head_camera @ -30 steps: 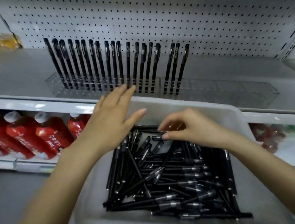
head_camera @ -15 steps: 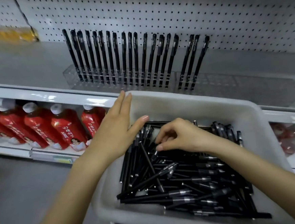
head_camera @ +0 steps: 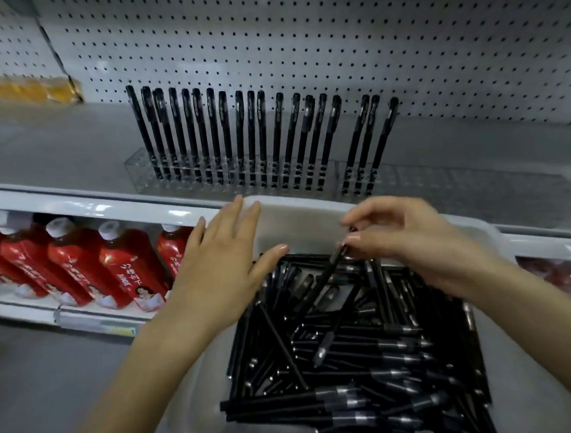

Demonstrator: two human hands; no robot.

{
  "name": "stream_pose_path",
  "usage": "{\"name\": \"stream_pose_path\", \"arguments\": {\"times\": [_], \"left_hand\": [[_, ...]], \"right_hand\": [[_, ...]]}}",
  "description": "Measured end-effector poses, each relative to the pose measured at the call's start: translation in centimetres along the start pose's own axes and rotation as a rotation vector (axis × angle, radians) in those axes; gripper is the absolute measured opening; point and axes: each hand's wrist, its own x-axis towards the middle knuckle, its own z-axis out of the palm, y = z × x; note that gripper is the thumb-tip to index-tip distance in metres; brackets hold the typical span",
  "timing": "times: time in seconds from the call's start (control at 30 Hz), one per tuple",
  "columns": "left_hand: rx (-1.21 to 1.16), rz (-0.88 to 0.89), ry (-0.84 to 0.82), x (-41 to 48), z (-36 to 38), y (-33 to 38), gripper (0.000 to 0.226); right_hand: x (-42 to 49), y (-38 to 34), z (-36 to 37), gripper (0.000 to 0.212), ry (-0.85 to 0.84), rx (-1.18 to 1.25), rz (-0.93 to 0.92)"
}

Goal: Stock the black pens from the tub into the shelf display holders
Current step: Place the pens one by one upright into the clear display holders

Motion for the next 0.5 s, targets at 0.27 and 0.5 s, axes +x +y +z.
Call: {"name": "stream_pose_path", "arguments": {"times": [0.27, 0.5], "left_hand": [[0.025, 0.171, 0.082, 3.5, -1.6, 4.2, 0.07], [0.108, 0.284, 0.026, 7.2, -0.1, 7.9, 0.066]], "right_hand": [[0.4, -5.0, -8.1, 0.022, 0.41, 0.081, -0.355], [3.5, -5.7, -10.8, 0.018, 0.596, -0.122, -0.437]]}}
